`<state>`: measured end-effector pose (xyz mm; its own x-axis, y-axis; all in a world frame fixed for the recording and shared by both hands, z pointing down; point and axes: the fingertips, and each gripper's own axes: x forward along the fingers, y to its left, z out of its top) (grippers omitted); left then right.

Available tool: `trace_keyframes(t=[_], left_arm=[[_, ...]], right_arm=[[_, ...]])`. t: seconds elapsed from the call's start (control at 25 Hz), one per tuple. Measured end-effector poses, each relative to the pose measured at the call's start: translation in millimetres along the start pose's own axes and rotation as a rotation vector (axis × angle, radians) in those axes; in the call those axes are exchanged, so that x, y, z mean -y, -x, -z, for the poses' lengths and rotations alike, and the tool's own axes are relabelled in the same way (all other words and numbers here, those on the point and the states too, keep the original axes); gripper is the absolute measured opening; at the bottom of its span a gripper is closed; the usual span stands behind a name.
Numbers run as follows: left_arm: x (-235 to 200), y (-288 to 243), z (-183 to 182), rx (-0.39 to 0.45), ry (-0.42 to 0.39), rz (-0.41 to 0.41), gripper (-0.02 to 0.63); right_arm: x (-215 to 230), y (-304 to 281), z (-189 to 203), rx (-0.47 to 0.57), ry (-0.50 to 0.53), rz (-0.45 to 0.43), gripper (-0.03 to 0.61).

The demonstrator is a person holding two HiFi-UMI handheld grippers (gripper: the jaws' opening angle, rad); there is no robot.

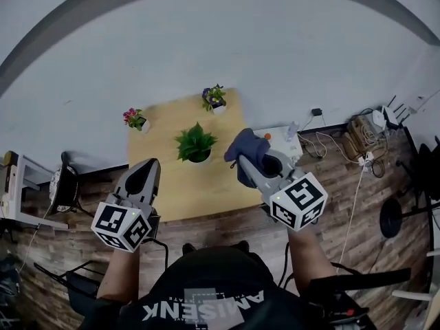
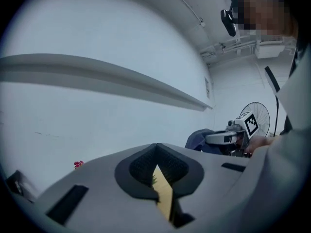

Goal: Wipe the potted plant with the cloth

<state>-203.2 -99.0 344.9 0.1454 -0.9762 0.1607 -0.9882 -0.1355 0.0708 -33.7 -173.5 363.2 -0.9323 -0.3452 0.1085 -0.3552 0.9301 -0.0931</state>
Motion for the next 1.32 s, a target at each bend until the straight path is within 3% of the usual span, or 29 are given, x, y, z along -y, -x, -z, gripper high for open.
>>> trace_keyframes(t=[0.12, 0.36, 0.52, 0.68, 1.2, 1.32], left_arm=[[-18, 13, -7, 0.007, -0.003, -0.005, 0.002], [-43, 32, -9, -0.019, -0.162, -0.038, 0.003], [-62, 35, -6, -0.016, -0.109, -0.023, 0.002], [-81, 40, -11, 0.018, -0.055, -0.058, 0.002], [-65, 25, -28, 0.064, -0.081, 0.030, 0.002], [-67, 25, -27, 0.075, -0.080, 0.013, 0.002]], right_arm=[[-17, -12, -10, -0.008, 0.041, 0.004, 0.051], [-33, -32, -24, -0.011, 0.074, 0.113, 0.049], [-38, -40, -29, -0.017, 0.090, 0.163, 0.049], [-45, -46, -32, -0.013, 0.097, 0.184, 0.050], [-49, -46, -30, -0.034, 0.109, 0.206, 0.051], [-48, -46, -25, -0.038, 0.099, 0.210, 0.051]])
